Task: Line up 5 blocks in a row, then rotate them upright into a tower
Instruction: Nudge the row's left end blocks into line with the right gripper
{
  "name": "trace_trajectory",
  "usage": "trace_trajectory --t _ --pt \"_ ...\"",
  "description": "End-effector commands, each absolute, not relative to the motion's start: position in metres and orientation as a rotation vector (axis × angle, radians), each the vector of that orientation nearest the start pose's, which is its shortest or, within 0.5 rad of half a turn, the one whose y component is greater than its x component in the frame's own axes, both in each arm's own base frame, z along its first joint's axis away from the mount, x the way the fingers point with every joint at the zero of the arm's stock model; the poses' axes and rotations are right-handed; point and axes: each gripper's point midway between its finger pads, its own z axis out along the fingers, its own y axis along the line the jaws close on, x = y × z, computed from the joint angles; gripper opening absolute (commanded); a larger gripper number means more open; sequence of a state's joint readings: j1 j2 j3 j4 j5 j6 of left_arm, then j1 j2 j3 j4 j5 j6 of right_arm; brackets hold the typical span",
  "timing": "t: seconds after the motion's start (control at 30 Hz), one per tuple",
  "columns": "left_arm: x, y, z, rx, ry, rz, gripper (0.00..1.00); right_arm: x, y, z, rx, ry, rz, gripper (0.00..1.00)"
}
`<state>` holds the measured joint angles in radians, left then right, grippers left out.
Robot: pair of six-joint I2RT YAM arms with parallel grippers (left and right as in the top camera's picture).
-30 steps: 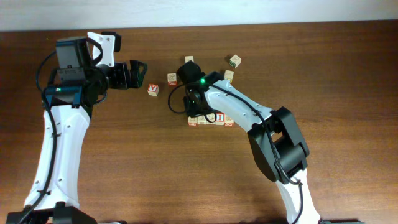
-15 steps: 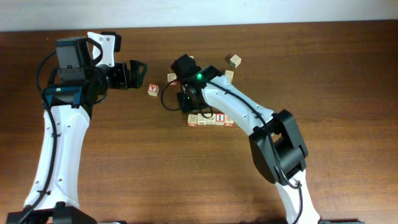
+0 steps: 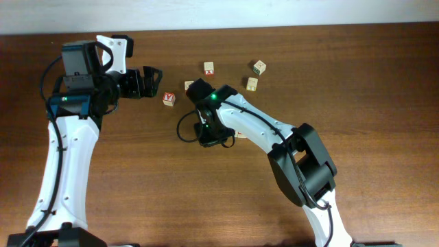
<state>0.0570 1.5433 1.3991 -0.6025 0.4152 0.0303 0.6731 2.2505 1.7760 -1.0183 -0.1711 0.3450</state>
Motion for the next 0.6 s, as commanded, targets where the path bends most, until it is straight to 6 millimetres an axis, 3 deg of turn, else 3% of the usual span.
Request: trace_trajectory --t 0.0,0.3,0.37,0.47,0.5,0.53,0.57 --pt "0.440 -0.047 0.252 0.207 2.250 -0.431 0.99 0.340 0.302 0.029 -0.510 3.046 0.252 0.15" --pt "0.440 -0.047 0.252 0.207 2.250 -0.431 0.99 0.343 0.305 0.029 -0.510 3.029 0.268 0.14" --pt "0.440 -0.047 0.252 0.207 2.250 -0.431 0.99 0.342 0.308 0.038 -0.514 3.025 0.298 0.11" --pt "0.440 -0.047 0.252 0.207 2.250 -0.431 0.99 0.347 0.303 0.096 -0.533 2.922 0.356 0.08" --pt "0.440 -0.047 0.252 0.207 2.250 -0.431 0.99 0.350 0.297 0.125 -0.533 2.862 0.384 0.09" --pt "0.440 -0.047 0.252 0.207 2.250 -0.431 0.99 0.354 0.286 0.152 -0.506 2.810 0.408 0.09" --pt "0.440 -0.047 0.252 0.207 2.250 -0.431 0.99 0.359 0.263 0.184 -0.436 2.762 0.424 0.09"
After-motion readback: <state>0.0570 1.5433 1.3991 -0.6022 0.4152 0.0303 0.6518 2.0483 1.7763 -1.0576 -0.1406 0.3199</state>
